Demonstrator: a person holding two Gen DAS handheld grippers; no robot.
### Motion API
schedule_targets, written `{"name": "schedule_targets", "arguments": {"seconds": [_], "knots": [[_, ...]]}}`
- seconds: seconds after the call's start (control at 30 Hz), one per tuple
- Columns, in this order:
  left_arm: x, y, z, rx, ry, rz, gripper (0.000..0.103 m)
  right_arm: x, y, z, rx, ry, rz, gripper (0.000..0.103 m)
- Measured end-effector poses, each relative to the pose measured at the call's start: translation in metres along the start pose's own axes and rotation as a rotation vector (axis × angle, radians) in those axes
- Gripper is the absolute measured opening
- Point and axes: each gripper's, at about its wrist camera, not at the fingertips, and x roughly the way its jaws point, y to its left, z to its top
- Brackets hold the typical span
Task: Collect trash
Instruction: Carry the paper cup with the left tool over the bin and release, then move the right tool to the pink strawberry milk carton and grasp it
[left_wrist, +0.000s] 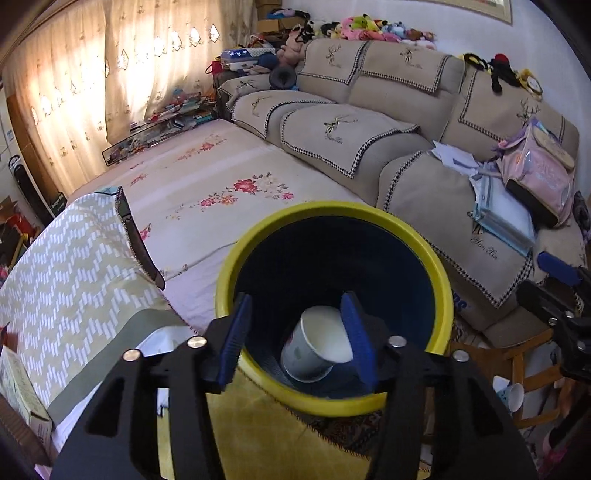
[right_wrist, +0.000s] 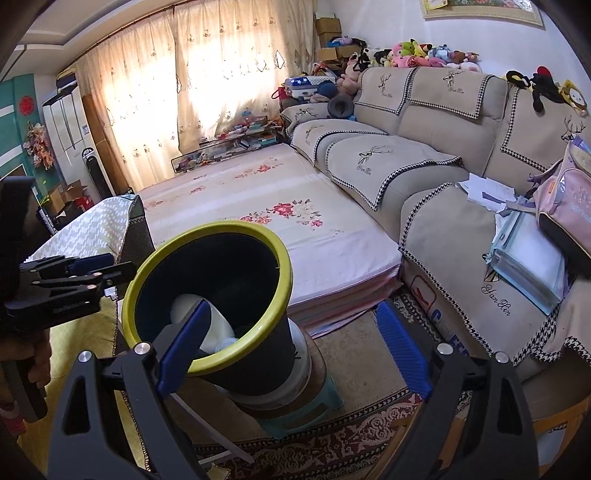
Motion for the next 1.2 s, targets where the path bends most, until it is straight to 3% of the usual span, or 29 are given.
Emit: {"name": "schedule_targets", "arguments": {"seconds": [0.27,0.6,0.93,1.2], "knots": [[-0.09,0.023,-0.047,-0.086,-0.093,-0.013,0.062,0.002,0.018,-0.002,-0.033,0.015,0.027,0.087],[-0.231,0.062,-0.133,-0.191,-0.253,0.147,0.064,0.002,0.084,-0.012,-0.142,0.042,0.13,0.087],[-0.333,0.126,-0.244,-0.396,-0.284,0.428,0.066,-0.008,0.222,-0.039,-0.348,0.127,0.461,0.087],[-0.367,0.157,-0.304,-0.512,-0.291,0.494,0.066,-0.022,0.318,-0.057,-0.547,0.173,0.666,0.088]]}}
